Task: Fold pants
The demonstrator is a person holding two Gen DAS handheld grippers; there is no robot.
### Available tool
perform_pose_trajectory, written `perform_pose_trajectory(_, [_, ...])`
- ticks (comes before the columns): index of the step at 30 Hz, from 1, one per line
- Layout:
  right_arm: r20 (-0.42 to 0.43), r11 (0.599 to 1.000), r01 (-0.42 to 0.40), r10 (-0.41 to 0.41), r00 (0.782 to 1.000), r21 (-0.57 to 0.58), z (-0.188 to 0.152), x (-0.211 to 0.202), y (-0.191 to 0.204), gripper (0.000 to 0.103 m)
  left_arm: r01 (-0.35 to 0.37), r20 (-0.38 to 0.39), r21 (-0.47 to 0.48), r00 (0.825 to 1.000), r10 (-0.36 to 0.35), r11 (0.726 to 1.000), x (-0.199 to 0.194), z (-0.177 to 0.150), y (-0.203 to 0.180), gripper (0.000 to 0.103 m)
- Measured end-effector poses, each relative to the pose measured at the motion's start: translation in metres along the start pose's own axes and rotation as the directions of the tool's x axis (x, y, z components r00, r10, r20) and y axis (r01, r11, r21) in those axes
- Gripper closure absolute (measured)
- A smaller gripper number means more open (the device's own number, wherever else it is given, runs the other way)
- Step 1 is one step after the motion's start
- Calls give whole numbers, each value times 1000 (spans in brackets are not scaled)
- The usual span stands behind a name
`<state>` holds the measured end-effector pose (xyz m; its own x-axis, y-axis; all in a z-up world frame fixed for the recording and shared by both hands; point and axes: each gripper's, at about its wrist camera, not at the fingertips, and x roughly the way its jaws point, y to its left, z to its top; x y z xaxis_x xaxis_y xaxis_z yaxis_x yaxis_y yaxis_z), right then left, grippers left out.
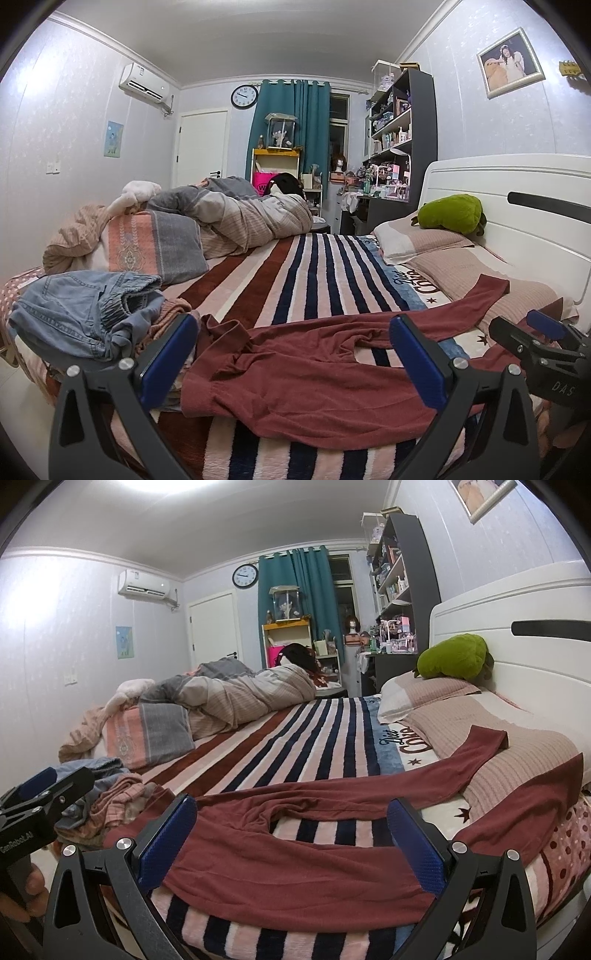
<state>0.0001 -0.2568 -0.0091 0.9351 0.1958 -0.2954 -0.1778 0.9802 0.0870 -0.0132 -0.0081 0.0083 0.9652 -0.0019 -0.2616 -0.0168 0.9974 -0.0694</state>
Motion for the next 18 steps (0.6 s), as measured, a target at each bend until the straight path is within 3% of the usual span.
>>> perform_pose_trajectory(18, [-1, 1000, 0, 0, 1000, 3, -1, 5, 0, 1, 2, -18, 2, 1000, -2, 1000, 3, -3, -3, 1])
